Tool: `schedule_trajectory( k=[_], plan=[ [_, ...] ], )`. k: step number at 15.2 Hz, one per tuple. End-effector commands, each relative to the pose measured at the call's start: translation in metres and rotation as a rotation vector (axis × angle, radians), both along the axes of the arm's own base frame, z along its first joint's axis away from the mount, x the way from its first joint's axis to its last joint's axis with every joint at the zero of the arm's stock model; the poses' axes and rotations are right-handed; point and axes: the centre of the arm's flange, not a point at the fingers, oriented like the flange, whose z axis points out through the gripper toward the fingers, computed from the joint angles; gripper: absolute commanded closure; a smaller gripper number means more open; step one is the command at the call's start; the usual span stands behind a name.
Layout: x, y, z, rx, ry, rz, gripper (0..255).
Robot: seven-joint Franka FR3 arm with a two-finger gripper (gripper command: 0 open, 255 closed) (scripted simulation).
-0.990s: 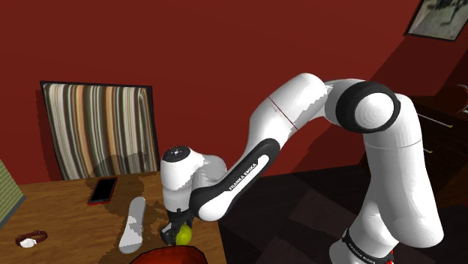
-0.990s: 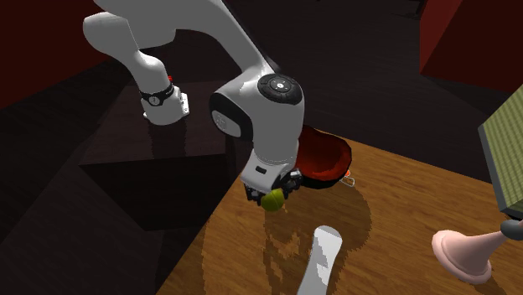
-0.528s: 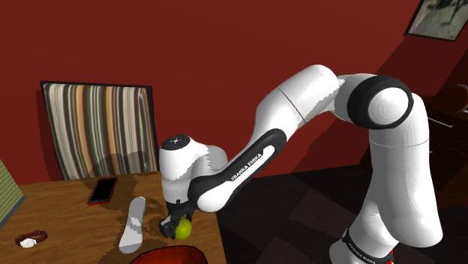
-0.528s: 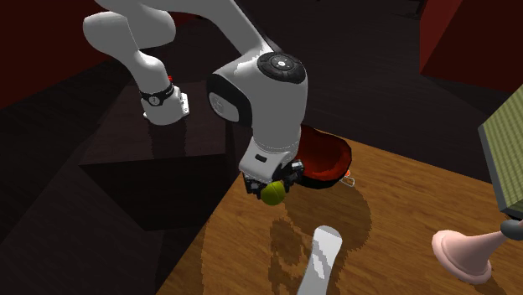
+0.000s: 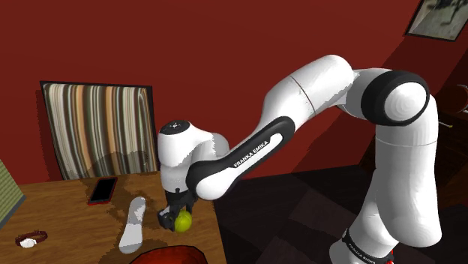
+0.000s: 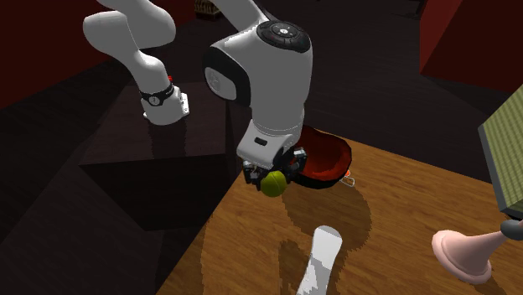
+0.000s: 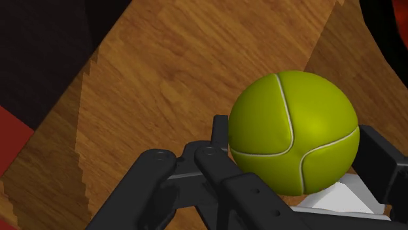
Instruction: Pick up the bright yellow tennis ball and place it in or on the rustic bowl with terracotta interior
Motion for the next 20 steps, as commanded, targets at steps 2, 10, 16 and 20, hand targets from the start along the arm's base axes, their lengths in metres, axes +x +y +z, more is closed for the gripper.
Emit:
schedule_trajectory(
  k=[2,10,16,20],
  plan=[
    [0.000,0.000,0.016,0.000,0.000,0.000,255],
    [0.000,0.000,0.058,0.000,0.000,0.000,255],
    [0.000,0.000,0.090,0.000,0.000,0.000,255],
    [-0.026,0.030,0.093,0.000,0.000,0.000,255]
  ],
)
